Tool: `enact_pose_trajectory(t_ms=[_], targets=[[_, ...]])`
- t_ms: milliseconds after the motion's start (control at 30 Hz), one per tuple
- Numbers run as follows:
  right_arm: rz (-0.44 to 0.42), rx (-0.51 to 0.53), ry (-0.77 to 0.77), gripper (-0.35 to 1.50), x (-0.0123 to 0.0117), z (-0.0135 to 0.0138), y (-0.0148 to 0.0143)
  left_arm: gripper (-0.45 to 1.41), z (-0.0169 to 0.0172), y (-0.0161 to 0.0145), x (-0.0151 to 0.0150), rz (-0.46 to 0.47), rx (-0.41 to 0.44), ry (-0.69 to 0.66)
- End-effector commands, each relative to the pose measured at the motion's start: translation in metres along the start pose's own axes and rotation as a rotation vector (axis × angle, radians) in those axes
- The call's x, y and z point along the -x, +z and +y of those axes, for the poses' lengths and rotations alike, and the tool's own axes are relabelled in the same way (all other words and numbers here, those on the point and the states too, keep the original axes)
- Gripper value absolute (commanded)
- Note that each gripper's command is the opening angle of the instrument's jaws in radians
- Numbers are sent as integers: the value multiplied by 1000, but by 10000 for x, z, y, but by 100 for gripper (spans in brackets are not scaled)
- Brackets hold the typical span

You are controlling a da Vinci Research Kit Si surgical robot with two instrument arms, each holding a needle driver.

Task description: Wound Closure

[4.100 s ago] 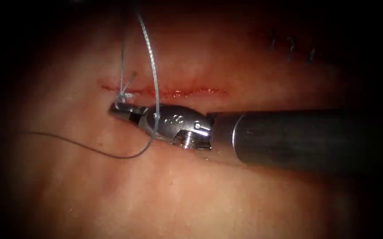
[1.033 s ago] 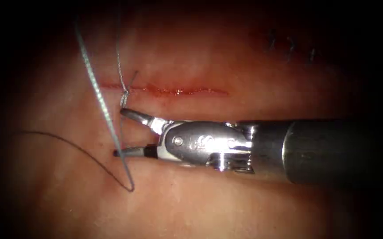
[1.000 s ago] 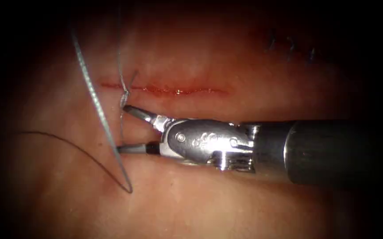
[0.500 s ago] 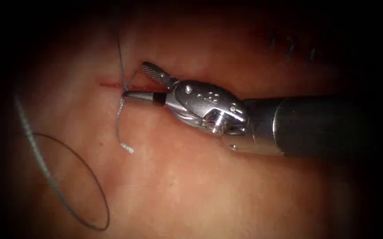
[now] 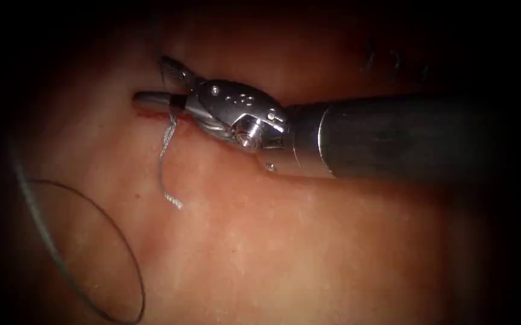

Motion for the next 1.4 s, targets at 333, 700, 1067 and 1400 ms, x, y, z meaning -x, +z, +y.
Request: enact_pose_trajectory(t_ms=[333,700,1067,1400], targets=[[3,-40,-2,138,-5,-10,25,-45,-4,10,2,6,1,7],[-11,-42,-17,135,5,-11,34,-45,0,11,-5,9,-1,9],[-13,-52,-17,132,3,-13,40,-45,6,17,-9,10,2,14],[-7,-52,-27,118,1,-12,40,-45,16,21,-13,11,11,15]])
